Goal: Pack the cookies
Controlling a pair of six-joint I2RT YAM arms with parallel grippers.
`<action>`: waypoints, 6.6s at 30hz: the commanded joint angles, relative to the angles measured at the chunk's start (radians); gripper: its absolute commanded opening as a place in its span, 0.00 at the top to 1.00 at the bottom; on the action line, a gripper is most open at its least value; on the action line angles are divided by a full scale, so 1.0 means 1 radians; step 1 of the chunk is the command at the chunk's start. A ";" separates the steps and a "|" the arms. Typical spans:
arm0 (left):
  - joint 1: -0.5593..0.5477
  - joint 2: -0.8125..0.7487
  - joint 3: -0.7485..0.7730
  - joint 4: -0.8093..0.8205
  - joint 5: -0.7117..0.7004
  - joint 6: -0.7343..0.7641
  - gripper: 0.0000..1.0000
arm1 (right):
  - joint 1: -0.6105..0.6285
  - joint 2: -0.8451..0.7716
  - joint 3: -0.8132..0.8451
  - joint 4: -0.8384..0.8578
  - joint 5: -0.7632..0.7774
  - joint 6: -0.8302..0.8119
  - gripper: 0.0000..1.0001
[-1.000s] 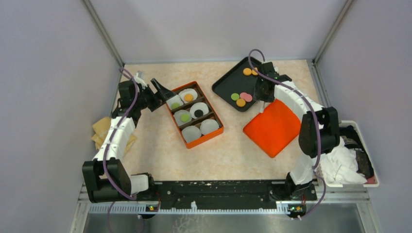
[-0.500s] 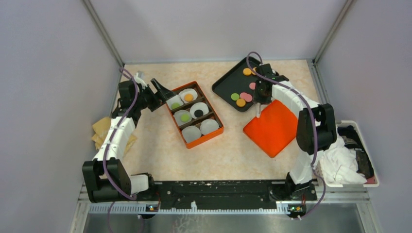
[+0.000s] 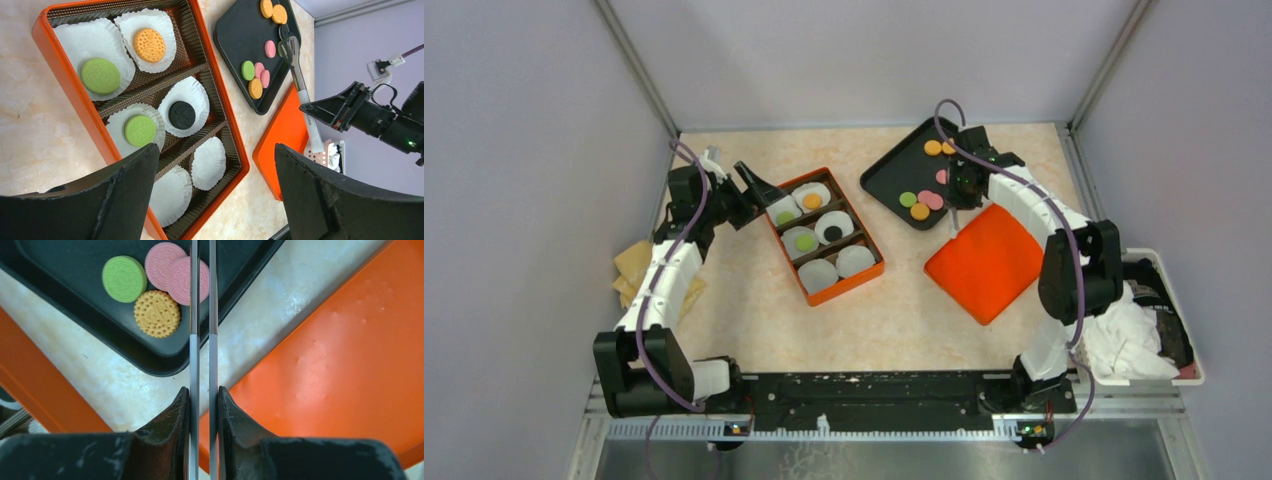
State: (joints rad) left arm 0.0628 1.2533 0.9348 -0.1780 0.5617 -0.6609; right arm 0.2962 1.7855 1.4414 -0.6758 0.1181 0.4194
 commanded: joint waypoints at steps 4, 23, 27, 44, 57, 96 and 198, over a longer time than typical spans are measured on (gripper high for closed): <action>-0.004 -0.016 0.010 0.045 0.020 -0.008 0.09 | 0.001 -0.103 0.080 0.009 -0.005 -0.028 0.79; -0.004 -0.015 0.009 0.038 0.027 -0.001 0.09 | 0.001 -0.059 0.111 -0.035 0.032 -0.032 0.61; -0.005 -0.015 0.007 0.039 0.027 -0.003 0.09 | 0.002 -0.063 0.132 -0.052 0.062 -0.034 0.61; -0.004 -0.022 0.001 0.032 0.007 0.000 0.09 | 0.001 -0.015 0.127 -0.046 0.061 -0.036 0.60; -0.004 -0.018 -0.005 0.037 0.014 -0.002 0.09 | 0.001 0.071 0.185 -0.060 0.084 -0.032 0.59; -0.001 0.011 0.077 -0.020 -0.061 -0.012 0.09 | 0.730 -0.272 0.028 -0.082 0.117 -0.062 0.94; 0.000 0.041 0.065 -0.032 0.009 0.019 0.09 | 0.147 -0.177 -0.156 0.080 0.042 -0.047 0.83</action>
State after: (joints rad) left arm 0.0628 1.2858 0.9741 -0.2325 0.5575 -0.6548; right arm 0.4488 1.6211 1.2564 -0.6327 0.2024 0.3664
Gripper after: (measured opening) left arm 0.914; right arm 0.272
